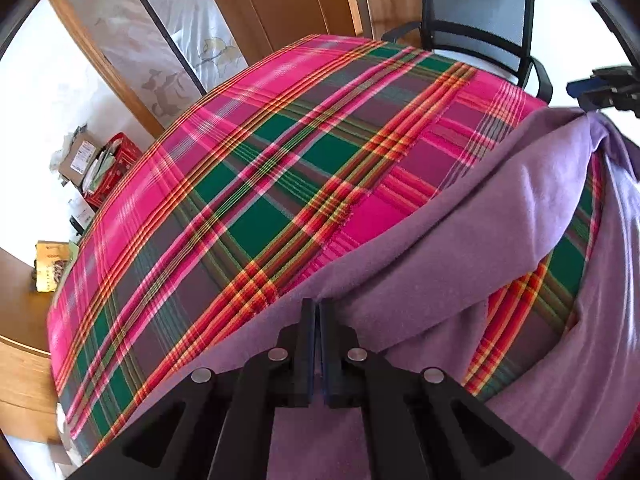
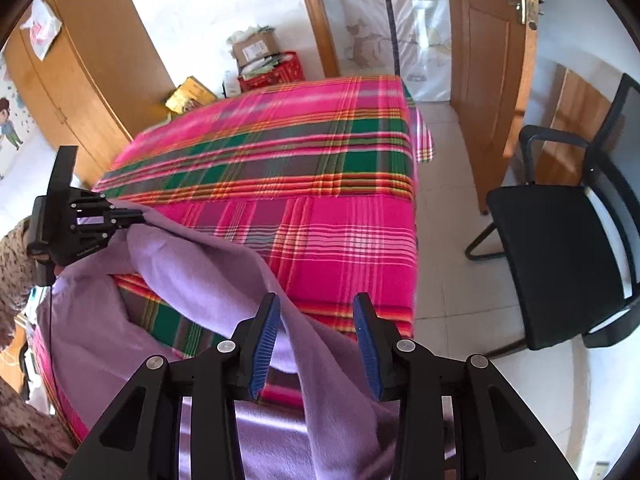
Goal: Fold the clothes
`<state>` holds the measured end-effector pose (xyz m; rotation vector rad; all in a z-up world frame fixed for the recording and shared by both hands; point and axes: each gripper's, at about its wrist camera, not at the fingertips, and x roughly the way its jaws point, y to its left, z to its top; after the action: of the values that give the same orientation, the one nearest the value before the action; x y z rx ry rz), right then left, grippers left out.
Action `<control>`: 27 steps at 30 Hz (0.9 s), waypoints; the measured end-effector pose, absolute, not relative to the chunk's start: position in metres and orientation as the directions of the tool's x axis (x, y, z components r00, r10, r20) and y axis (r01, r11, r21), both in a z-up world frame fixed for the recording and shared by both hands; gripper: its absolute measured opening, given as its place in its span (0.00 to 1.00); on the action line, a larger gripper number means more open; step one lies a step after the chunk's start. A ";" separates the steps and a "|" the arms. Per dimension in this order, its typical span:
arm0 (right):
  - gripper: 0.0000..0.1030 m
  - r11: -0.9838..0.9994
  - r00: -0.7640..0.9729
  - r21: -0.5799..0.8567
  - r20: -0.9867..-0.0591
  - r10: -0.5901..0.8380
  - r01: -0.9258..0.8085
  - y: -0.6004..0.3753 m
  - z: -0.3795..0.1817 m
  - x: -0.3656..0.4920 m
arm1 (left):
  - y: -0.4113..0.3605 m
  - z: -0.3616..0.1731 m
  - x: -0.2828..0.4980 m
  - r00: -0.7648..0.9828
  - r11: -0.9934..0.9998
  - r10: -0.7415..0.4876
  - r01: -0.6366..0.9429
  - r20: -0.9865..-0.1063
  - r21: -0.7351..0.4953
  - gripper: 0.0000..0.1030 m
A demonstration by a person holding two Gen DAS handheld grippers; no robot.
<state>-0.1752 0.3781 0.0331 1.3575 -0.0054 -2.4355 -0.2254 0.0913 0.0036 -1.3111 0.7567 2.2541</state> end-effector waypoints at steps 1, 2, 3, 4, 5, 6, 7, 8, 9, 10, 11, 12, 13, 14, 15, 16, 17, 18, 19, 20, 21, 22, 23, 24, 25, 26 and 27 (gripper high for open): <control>0.39 -0.939 -0.475 0.165 -0.828 -0.299 0.302 0.375 0.032 -0.178 | 0.092 0.003 -0.225 -0.466 -0.763 0.086 -0.599 -0.881 0.243 0.02; 0.39 -0.935 -0.468 0.172 -0.828 -0.308 0.311 0.371 0.031 -0.180 | 0.092 0.003 -0.226 -0.465 -0.763 0.085 -0.599 -0.881 0.243 0.02; 0.38 -0.926 -0.457 0.185 -0.827 -0.327 0.328 0.366 0.029 -0.182 | 0.092 0.002 -0.226 -0.464 -0.764 0.084 -0.598 -0.882 0.242 0.02; 0.38 -0.923 -0.449 0.181 -0.831 -0.328 0.340 0.361 0.027 -0.182 | 0.093 0.002 -0.226 -0.464 -0.765 0.083 -0.597 -0.882 0.242 0.02; 0.38 -0.922 -0.442 0.166 -0.838 -0.319 0.349 0.357 0.025 -0.182 | 0.093 0.001 -0.226 -0.462 -0.764 0.081 -0.598 -0.883 0.242 0.02; 0.38 -0.922 -0.436 0.152 -0.846 -0.308 0.356 0.353 0.022 -0.183 | 0.092 0.002 -0.226 -0.461 -0.764 0.082 -0.598 -0.884 0.241 0.02; 0.39 -0.925 -0.433 0.138 -0.853 -0.293 0.355 0.352 0.020 -0.183 | 0.092 0.003 -0.226 -0.463 -0.764 0.081 -0.598 -0.882 0.244 0.02; 0.38 -0.929 -0.430 0.125 -0.859 -0.277 0.349 0.353 0.018 -0.182 | 0.092 0.004 -0.226 -0.467 -0.763 0.079 -0.597 -0.881 0.247 0.02; 0.38 -0.933 -0.427 0.112 -0.866 -0.261 0.342 0.353 0.015 -0.182 | 0.092 0.005 -0.226 -0.473 -0.766 0.077 -0.592 -0.878 0.252 0.02; 0.37 -0.936 -0.426 0.098 -0.871 -0.244 0.337 0.354 0.014 -0.181 | 0.092 0.006 -0.227 -0.479 -0.769 0.073 -0.586 -0.875 0.257 0.02; 0.32 -0.937 -0.425 0.089 -0.874 -0.236 0.337 0.356 0.013 -0.180 | 0.092 0.007 -0.228 -0.481 -0.774 0.077 -0.581 -0.873 0.251 0.02; 0.26 -0.936 -0.421 0.089 -0.875 -0.237 0.341 0.357 0.013 -0.178 | 0.091 0.010 -0.229 -0.486 -0.784 0.081 -0.570 -0.870 0.246 0.02; 0.25 -0.935 -0.419 0.083 -0.878 -0.233 0.345 0.358 0.013 -0.176 | 0.090 0.011 -0.231 -0.492 -0.794 0.082 -0.558 -0.867 0.242 0.02; 0.23 -0.934 -0.418 0.070 -0.881 -0.222 0.350 0.359 0.014 -0.175 | 0.088 0.013 -0.233 -0.492 -0.804 0.086 -0.547 -0.866 0.231 0.01; 0.19 -0.934 -0.418 0.051 -0.884 -0.207 0.353 0.358 0.014 -0.174 | 0.086 0.015 -0.236 -0.491 -0.815 0.090 -0.537 -0.867 0.219 0.01; 0.19 -0.934 -0.416 0.037 -0.889 -0.193 0.355 0.358 0.013 -0.173 | 0.085 0.015 -0.237 -0.487 -0.821 0.092 -0.530 -0.868 0.211 0.01; 0.19 -0.934 -0.411 0.033 -0.892 -0.188 0.355 0.359 0.013 -0.173 | 0.084 0.015 -0.239 -0.483 -0.827 0.093 -0.525 -0.871 0.203 0.01; 0.18 -0.934 -0.407 0.029 -0.895 -0.182 0.355 0.360 0.013 -0.173 | 0.083 0.016 -0.241 -0.479 -0.832 0.095 -0.519 -0.873 0.194 0.01; 0.16 -0.935 -0.412 0.016 -0.895 -0.171 0.354 0.360 0.013 -0.172 | 0.083 0.016 -0.241 -0.483 -0.833 0.093 -0.517 -0.871 0.198 0.01; 0.10 -0.936 -0.424 -0.005 -0.892 -0.155 0.352 0.360 0.015 -0.173 | 0.083 0.017 -0.243 -0.488 -0.835 0.092 -0.512 -0.868 0.199 0.01; 0.08 -0.937 -0.437 -0.026 -0.889 -0.138 0.349 0.359 0.017 -0.173 | 0.082 0.018 -0.244 -0.492 -0.838 0.092 -0.508 -0.866 0.200 0.01; 0.07 -0.938 -0.454 -0.047 -0.883 -0.122 0.343 0.358 0.019 -0.173 | 0.082 0.018 -0.246 -0.497 -0.841 0.092 -0.503 -0.863 0.200 0.01; 0.07 -0.941 -0.476 -0.065 -0.873 -0.107 0.332 0.358 0.023 -0.175 | 0.081 0.020 -0.248 -0.500 -0.845 0.094 -0.497 -0.861 0.197 0.01; 0.06 -0.944 -0.497 -0.086 -0.863 -0.090 0.320 0.358 0.026 -0.178 | 0.080 0.020 -0.253 -0.500 -0.851 0.096 -0.490 -0.861 0.190 0.01; 0.06 -0.944 -0.516 -0.110 -0.854 -0.070 0.311 0.357 0.028 -0.182 | 0.078 0.021 -0.256 -0.501 -0.858 0.095 -0.480 -0.860 0.185 0.01; 0.06 -0.944 -0.534 -0.134 -0.844 -0.050 0.301 0.356 0.030 -0.186 | 0.077 0.022 -0.259 -0.502 -0.864 0.093 -0.469 -0.860 0.180 0.01; 0.06 -0.944 -0.553 -0.158 -0.833 -0.030 0.290 0.355 0.033 -0.190 | 0.076 0.022 -0.262 -0.502 -0.869 0.091 -0.462 -0.860 0.177 0.01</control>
<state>-0.1897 0.3549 0.0326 1.3777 0.4160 -2.5832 -0.2618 0.0762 0.0224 -1.3446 0.5599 2.4060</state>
